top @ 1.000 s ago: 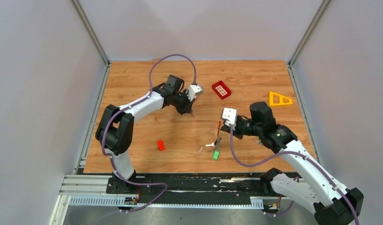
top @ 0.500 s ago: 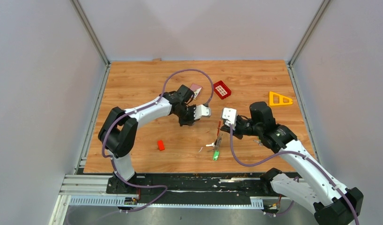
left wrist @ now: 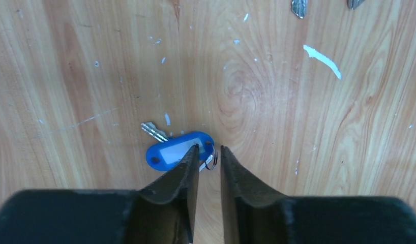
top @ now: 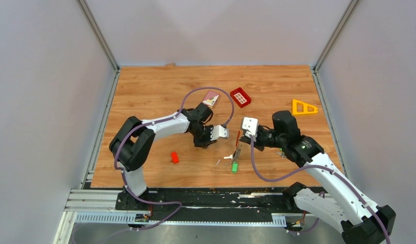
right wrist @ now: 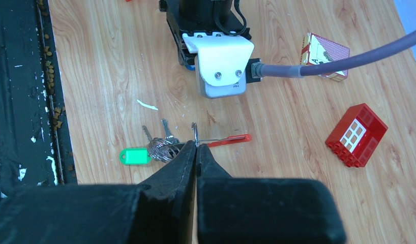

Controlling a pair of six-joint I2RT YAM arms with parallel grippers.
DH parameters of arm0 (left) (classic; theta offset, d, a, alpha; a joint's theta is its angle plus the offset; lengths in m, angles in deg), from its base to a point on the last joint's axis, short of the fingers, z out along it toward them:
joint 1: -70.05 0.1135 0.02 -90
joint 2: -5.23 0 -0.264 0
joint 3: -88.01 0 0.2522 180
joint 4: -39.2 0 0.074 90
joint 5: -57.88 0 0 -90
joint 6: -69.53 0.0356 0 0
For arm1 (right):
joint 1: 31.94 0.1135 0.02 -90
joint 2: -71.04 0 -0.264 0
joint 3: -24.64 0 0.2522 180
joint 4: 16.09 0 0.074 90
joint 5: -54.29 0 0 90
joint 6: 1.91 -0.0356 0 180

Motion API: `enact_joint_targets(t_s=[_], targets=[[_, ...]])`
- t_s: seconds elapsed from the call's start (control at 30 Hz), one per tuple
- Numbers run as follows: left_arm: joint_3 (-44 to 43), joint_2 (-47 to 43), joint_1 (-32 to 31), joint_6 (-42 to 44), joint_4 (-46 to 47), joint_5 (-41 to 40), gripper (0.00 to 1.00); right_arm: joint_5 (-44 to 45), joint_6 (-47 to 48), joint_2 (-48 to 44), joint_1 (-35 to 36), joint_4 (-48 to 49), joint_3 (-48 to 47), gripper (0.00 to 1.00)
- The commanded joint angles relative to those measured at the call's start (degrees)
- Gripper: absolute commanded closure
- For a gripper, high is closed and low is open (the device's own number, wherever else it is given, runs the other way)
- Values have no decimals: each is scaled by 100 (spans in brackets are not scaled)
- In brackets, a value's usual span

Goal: Put the keys on the keyring

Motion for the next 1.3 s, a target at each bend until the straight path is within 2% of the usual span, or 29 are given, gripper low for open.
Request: enact_joint_targets(t_s=[0.0, 0.1, 0.2, 0.53, 0.73, 1.03, 1.27], targets=[[64, -221, -46, 58, 146, -149, 64, -61, 52, -109, -27, 116, 14, 100], [316, -571, -47, 284, 253, -151, 57, -61, 52, -111, -25, 123, 23, 100], [481, -774, -46, 556, 270, -122, 54, -81, 62, -110, -27, 116, 30, 100], [762, -962, -11, 1306, 544, -58, 55, -115, 70, -109, -24, 95, 40, 100], [590, -787, 12, 1565, 662, -64, 54, -143, 78, -82, -26, 73, 34, 100], [193, -342, 39, 1910, 109, 56, 54, -157, 105, -86, -32, 55, 49, 100], [106, -171, 91, 1985, -72, 103, 59, -151, 107, -91, -25, 46, 58, 100]])
